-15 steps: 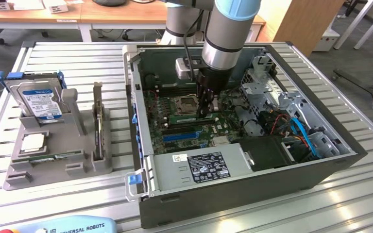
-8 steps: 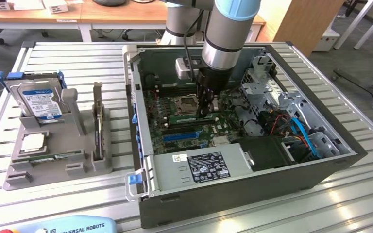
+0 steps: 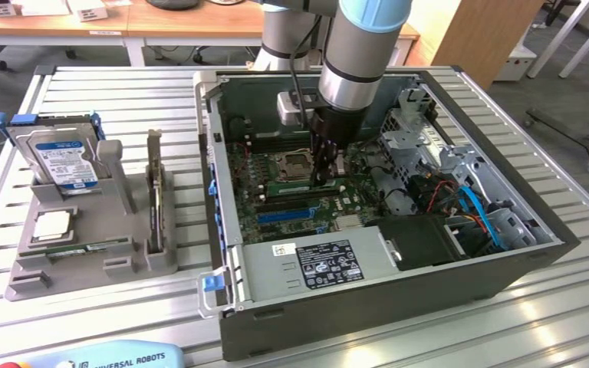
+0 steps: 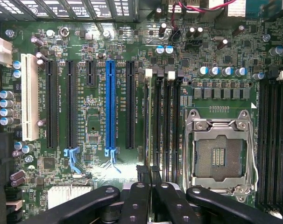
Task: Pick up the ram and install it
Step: 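Insert the ram into the slot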
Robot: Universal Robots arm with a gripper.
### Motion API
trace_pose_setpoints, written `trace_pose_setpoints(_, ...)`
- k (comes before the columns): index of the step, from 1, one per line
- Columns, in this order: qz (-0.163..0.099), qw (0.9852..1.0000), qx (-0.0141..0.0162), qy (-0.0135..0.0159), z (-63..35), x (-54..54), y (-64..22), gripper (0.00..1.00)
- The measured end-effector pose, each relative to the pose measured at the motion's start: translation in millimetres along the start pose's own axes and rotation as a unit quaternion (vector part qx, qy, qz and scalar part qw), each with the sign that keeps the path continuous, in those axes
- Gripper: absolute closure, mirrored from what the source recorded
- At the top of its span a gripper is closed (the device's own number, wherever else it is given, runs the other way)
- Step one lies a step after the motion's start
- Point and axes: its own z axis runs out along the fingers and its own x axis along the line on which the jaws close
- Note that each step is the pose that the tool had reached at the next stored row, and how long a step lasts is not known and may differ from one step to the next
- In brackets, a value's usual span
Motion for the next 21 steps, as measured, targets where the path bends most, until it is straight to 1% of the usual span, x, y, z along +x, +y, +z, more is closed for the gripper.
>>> trace_pose_setpoints(6, -0.003, 1.0, 0.0, 0.0001, 0.0, 0.0, 0.0, 0.89)
trace_pose_setpoints(21, -0.003, 1.0, 0.0, 0.0, 3.7, 0.0, -0.1, 0.89)
